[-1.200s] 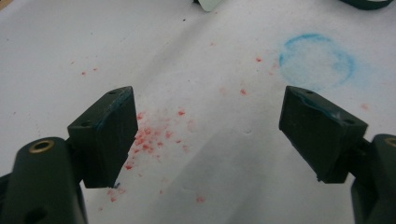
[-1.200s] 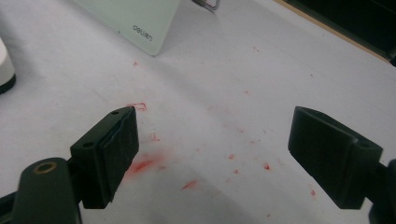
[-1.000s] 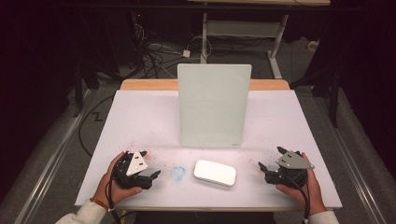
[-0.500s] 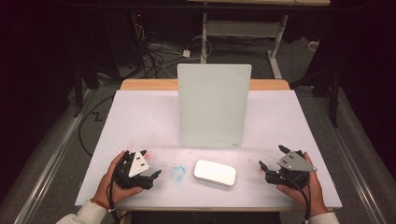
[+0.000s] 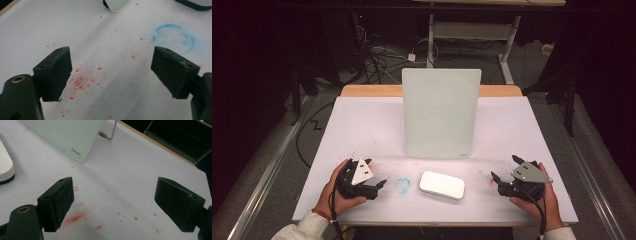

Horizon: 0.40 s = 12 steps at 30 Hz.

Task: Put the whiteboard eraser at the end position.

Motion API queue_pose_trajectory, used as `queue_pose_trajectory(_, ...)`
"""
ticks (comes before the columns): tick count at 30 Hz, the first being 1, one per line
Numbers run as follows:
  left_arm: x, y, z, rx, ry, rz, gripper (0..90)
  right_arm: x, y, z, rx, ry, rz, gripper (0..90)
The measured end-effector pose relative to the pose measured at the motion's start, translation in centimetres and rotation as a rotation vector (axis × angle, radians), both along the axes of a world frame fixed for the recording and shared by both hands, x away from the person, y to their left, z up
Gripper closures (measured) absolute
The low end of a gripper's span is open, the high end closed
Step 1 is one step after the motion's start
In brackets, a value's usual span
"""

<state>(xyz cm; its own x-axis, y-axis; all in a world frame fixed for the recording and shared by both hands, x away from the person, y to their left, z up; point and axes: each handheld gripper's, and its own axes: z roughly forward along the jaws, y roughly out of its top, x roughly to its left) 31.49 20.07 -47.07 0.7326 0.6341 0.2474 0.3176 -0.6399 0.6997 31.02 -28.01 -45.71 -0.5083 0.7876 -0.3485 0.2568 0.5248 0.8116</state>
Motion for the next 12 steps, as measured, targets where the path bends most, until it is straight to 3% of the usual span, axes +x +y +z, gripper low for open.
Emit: queue_pose_trajectory(12,0.28,-0.03,0.12,-0.006,-0.002,0.001,16.7,-0.15,-0.51,-0.12,0.009,0.000,-0.030,16.5)
